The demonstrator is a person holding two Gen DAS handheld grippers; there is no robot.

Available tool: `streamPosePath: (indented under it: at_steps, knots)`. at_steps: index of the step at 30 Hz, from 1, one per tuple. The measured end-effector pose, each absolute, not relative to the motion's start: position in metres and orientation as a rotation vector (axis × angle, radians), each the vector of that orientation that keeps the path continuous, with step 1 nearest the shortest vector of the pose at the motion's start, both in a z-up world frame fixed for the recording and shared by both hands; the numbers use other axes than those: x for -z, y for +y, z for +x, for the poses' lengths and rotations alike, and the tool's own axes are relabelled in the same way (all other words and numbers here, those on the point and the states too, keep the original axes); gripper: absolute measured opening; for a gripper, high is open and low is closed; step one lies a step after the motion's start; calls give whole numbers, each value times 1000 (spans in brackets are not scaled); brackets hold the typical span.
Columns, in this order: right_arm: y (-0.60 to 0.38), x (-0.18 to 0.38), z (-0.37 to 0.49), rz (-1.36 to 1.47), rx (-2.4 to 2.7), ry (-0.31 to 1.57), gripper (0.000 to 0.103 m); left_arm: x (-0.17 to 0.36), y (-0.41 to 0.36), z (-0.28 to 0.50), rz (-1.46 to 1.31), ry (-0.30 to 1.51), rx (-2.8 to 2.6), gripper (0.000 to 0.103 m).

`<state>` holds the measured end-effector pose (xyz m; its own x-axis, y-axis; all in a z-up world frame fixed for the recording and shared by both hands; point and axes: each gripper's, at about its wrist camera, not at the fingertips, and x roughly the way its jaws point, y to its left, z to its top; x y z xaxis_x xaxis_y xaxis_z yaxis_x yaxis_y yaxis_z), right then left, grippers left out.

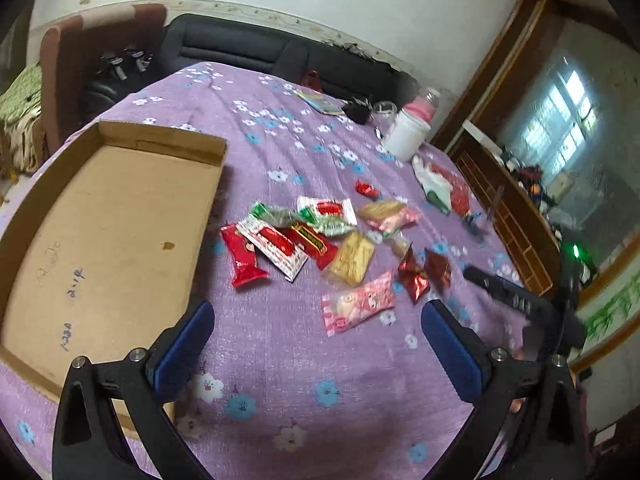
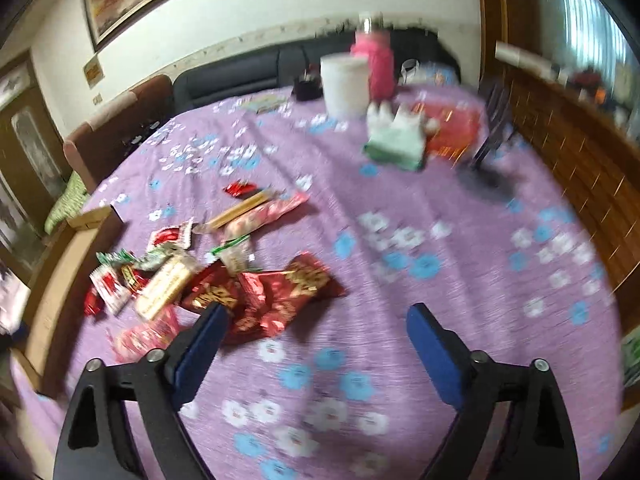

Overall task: Organize snacks
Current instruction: 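Grasp the pink cartoon snack bag with the left gripper while the right grasps a red-gold candy packet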

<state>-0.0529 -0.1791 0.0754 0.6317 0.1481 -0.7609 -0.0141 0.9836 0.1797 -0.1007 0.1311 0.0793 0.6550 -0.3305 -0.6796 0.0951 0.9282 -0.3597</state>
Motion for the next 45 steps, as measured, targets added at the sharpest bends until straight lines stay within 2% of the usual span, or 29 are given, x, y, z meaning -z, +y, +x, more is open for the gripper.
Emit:
streamPosePath:
  at_steps: [4,5,6,7,8,9,10,11,14,26,27,28,29,32,38,45]
  knots:
    - [-177,-58,-28,282,-102,955,88,-73,107,-99,-171,820,274,103]
    - [-175,-55,-23,293,-102,968,83,-70,96,-98,-124,830,289,103]
    - [-174,-50,-18,303,-101,986,73,-69,90,-98,-98,835,300,99]
    - [-171,-44,-13,314,-103,1010,67,-65,82,-98,-60,844,320,91]
    - [-171,-40,-9,330,-110,1032,52,-63,75,-96,-32,859,338,87]
    - [-170,-40,-9,318,-96,1026,38,-58,68,-93,-9,884,361,78]
    - [-171,-40,-9,306,-95,1025,29,-54,63,-89,3,909,387,70]
    - [-172,-40,-9,313,-102,1033,27,-48,58,-84,13,938,412,67]
    - [-184,-37,-12,331,-108,1045,23,-39,46,-72,65,948,410,65]
    - [-211,-36,-31,344,-145,1019,23,-9,-2,-29,228,1010,404,63]
    - [-211,-36,-30,342,-146,1017,23,-9,-4,-31,237,1002,393,53]
    - [-211,-37,-32,340,-145,1012,23,-10,-3,-32,231,998,390,27]
    - [-211,-38,-34,337,-147,1005,23,-12,-2,-33,224,1003,385,22]
    - [-207,-46,-40,318,-158,979,23,-16,5,-33,172,1008,379,22]
    - [-190,-66,-56,252,-198,925,17,-39,30,-56,58,963,397,22]
    - [-186,-72,-69,205,-192,877,17,-78,76,-100,-58,882,408,22]
